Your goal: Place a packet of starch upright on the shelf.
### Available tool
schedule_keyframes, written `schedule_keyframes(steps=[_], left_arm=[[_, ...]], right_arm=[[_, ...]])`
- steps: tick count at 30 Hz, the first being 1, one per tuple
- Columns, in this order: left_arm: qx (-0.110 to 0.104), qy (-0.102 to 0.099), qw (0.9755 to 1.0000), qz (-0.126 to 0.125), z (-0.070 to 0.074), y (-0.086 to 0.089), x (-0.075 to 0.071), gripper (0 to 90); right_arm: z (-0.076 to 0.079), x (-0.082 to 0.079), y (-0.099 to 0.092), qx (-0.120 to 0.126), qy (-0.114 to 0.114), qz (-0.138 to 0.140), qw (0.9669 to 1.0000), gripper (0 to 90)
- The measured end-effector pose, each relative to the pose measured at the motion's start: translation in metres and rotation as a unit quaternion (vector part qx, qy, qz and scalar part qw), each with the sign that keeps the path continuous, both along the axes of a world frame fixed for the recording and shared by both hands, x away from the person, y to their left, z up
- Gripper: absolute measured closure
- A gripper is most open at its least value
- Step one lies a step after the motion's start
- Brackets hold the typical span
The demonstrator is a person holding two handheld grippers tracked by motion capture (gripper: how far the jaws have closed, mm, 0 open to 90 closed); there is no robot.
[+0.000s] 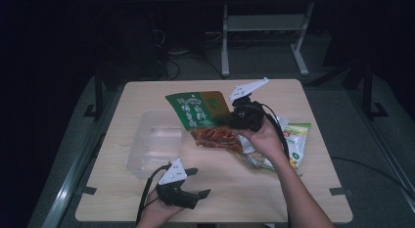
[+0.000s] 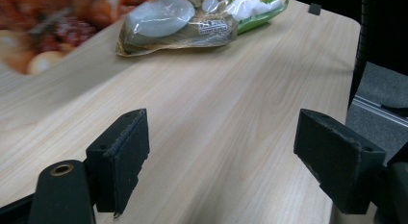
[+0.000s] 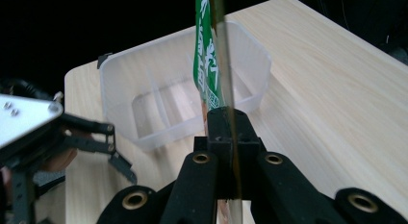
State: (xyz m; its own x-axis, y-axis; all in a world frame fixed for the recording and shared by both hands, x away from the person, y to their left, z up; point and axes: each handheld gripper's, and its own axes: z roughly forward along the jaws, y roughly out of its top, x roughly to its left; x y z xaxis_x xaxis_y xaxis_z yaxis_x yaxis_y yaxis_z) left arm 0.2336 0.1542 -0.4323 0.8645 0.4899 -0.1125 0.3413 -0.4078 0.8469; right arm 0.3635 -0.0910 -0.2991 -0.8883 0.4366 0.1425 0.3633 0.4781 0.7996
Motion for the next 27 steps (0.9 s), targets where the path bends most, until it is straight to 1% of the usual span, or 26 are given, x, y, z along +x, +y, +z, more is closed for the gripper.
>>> schedule_keyframes(steps=[1, 2, 4, 5, 6, 7, 9, 12, 13, 14, 16, 18, 20, 21, 22, 23, 24, 25, 26, 27], left_arm=[[0.000, 0.000, 1.0000, 0.000, 0.000, 0.000, 0.000, 19.6], [-0.003, 0.001, 1.0000, 0.001, 0.000, 0.000, 0.000, 19.6], [-0.003, 0.000, 1.0000, 0.002, 0.001, 0.002, 0.000, 19.6], [-0.003, 0.000, 1.0000, 0.002, 0.001, 0.002, 0.000, 19.6], [-0.008, 0.001, 0.9999, 0.008, 0.001, 0.002, -0.001, 19.6], [-0.008, 0.001, 0.9999, 0.008, 0.001, 0.002, -0.001, 19.6], [-0.006, -0.001, 0.9999, 0.009, 0.002, 0.003, -0.002, 19.6], [-0.006, -0.001, 0.9999, 0.012, 0.002, 0.004, -0.002, 19.6], [-0.005, -0.002, 0.9999, 0.012, 0.002, 0.005, -0.002, 19.6], [-0.009, -0.002, 0.9999, 0.013, 0.002, 0.005, -0.002, 19.6], [-0.004, 0.000, 0.9999, 0.013, 0.002, 0.006, -0.002, 19.6], [-0.001, 0.000, 0.9999, 0.011, 0.002, 0.006, -0.002, 19.6], [-0.007, -0.001, 0.9999, 0.012, 0.001, 0.005, -0.002, 19.6], [-0.007, -0.001, 0.9999, 0.012, 0.001, 0.005, -0.002, 19.6], [0.001, -0.003, 1.0000, 0.008, 0.001, 0.005, -0.002, 19.6], [0.001, -0.003, 1.0000, 0.008, 0.001, 0.005, -0.002, 19.6], [0.001, -0.001, 1.0000, 0.010, 0.000, 0.005, -0.002, 19.6], [0.001, -0.001, 1.0000, 0.010, 0.000, 0.005, -0.002, 19.6], [0.000, 0.000, 0.9999, 0.010, 0.000, 0.005, -0.002, 19.6], [-0.002, -0.001, 0.9999, 0.011, 0.000, 0.005, -0.002, 19.6]], right_arm=[[0.000, 0.000, 0.000, 0.000, 0.000, 0.000, 1.0000, 89.4], [0.003, 0.004, 0.009, -0.003, -0.002, 0.003, 1.0000, 89.4], [0.005, 0.007, 0.016, -0.007, -0.008, 0.007, 0.9999, 89.4], [0.005, 0.007, 0.016, -0.007, -0.008, 0.007, 0.9999, 89.4], [0.008, 0.011, 0.024, -0.005, -0.005, 0.009, 0.9999, 89.4], [0.008, 0.011, 0.024, -0.005, -0.005, 0.009, 0.9999, 89.4], [0.010, 0.017, 0.035, -0.011, -0.011, 0.015, 0.9998, 89.4], [0.012, 0.024, 0.044, -0.007, -0.013, 0.016, 0.9998, 89.4], [0.012, 0.024, 0.044, -0.007, -0.013, 0.016, 0.9998, 89.4], [0.012, 0.026, 0.047, -0.006, -0.012, 0.015, 0.9998, 89.4], [0.015, 0.034, 0.057, -0.002, -0.012, 0.017, 0.9998, 89.4], [0.015, 0.036, 0.059, -0.003, -0.014, 0.018, 0.9997, 89.4], [0.018, 0.043, 0.070, 0.004, -0.012, 0.017, 0.9998, 89.4], [0.018, 0.043, 0.070, 0.004, -0.012, 0.017, 0.9998, 89.4], [0.018, 0.046, 0.076, 0.003, -0.013, 0.017, 0.9998, 89.4], [0.018, 0.046, 0.076, 0.003, -0.013, 0.017, 0.9998, 89.4], [0.019, 0.051, 0.084, 0.002, -0.016, 0.015, 0.9998, 89.4], [0.019, 0.051, 0.084, 0.002, -0.016, 0.015, 0.9998, 89.4], [0.019, 0.053, 0.089, 0.005, -0.012, 0.015, 0.9998, 89.4], [0.018, 0.055, 0.092, 0.005, -0.016, 0.014, 0.9998, 89.4]])
